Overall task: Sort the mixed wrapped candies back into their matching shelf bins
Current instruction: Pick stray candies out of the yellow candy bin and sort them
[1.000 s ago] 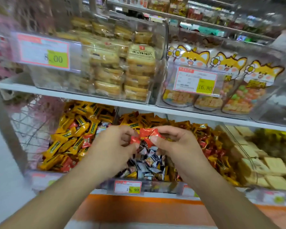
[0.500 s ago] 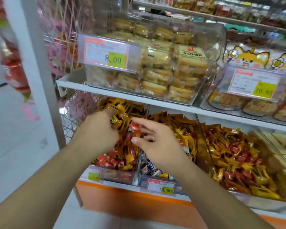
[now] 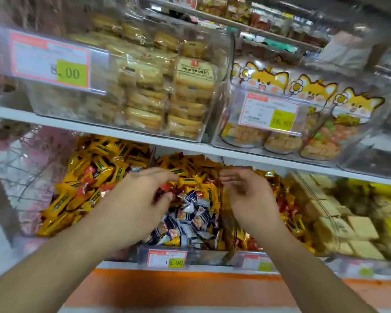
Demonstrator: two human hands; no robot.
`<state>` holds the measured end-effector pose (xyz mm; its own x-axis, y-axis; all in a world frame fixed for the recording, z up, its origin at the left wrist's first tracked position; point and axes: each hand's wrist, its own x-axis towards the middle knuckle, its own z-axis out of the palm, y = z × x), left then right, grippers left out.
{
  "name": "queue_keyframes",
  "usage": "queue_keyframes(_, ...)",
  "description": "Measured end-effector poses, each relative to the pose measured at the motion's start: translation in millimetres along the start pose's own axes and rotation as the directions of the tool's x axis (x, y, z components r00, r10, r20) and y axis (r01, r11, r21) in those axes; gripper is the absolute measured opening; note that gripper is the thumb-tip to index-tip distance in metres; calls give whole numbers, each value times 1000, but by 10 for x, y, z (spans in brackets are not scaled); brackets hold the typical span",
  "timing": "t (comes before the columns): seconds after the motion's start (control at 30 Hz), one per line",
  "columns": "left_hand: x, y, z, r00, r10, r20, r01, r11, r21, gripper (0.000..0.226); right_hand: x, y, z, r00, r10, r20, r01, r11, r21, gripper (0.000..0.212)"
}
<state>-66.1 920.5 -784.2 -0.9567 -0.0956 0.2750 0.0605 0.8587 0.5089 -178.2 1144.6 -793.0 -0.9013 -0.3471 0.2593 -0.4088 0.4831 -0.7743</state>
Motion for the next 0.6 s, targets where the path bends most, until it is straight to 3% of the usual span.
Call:
queue_keyframes(0.07, 44, 149, 175, 997, 54, 57, -52, 998, -35, 44, 76, 232, -189, 995, 90, -51, -87, 994, 68, 25)
queue_keyframes(0.17, 118, 423, 426, 979, 134, 151, -120, 988, -101, 53, 195, 621, -386, 987, 115, -112, -125, 988, -94, 23)
queue_keyframes(0.33, 206, 703, 675, 955, 181, 235, -166, 983, -82, 60, 466, 953, -493, 986, 153, -65, -165, 951, -260, 30)
queue_keyframes(0.6, 210, 673, 828, 934, 176, 311, -155, 984, -93, 57, 713, 1086, -297, 982, 189, -25, -188, 942, -278, 33)
